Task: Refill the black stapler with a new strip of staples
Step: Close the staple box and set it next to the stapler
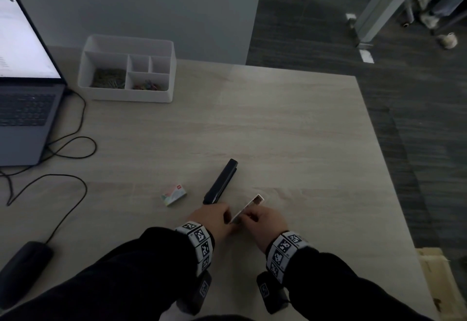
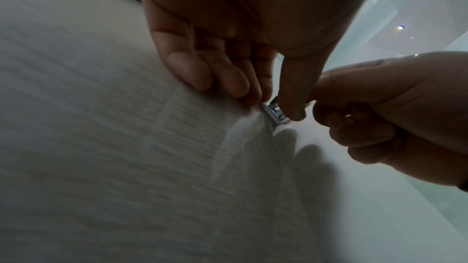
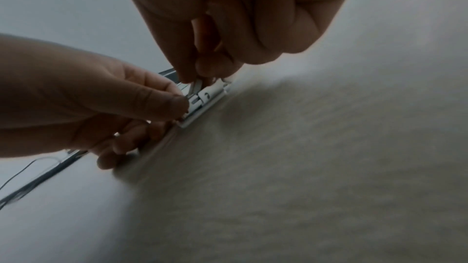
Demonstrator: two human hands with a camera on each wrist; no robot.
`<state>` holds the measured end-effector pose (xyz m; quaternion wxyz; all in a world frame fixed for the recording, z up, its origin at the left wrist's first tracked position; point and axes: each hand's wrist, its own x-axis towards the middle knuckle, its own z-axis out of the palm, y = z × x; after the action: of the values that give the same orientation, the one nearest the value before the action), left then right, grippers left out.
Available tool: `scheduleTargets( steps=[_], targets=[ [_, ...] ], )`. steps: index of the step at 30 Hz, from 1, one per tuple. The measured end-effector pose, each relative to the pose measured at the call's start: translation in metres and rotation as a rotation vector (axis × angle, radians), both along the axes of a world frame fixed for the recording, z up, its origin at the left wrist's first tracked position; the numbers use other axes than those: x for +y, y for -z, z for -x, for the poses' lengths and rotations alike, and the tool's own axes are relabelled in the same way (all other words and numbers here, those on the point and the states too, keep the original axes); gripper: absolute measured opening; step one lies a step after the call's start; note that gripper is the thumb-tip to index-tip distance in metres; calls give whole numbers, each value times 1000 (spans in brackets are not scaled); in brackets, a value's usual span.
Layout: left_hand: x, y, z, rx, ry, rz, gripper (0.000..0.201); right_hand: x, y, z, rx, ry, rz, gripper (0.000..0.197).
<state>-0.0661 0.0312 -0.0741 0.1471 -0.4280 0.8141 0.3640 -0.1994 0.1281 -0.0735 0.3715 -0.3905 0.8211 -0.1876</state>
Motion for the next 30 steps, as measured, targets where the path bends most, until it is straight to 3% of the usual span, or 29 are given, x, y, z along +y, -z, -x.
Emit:
scheduleTargets(
  steps=[2,4,8,10,12,18,26,28,30],
  targets=[
    [0,-1,0,0,0,-3,31,0,-6,2,78,-118,-6,22],
    [-1,-2,1,-6,7,-18,33,-1,-11,7,128,-94,62,22],
    [-3,-4,1,-20,18,-37,33,-3,-14,23,53,312,167,7],
    [-2,-5,1,-26,20,-37,33,-7,-12,29,-16,381,137,14],
    [-2,-6,2,-34,32,-30,34,-12,-7,31,-27,310,104,20],
    [-2,-9,3,-34,45,-25,29,-5,-18,13,-24,120,240,2],
    [-8,-12,-14,51,77,-91,26,4,0,-7,62,-203,289,22],
    [-11,-11,-25,61,21,-149,28,6,1,-7,86,-216,289,23],
    [-17,-10,-38,63,-151,-236,20,5,2,-7,124,-225,274,21]
  ],
)
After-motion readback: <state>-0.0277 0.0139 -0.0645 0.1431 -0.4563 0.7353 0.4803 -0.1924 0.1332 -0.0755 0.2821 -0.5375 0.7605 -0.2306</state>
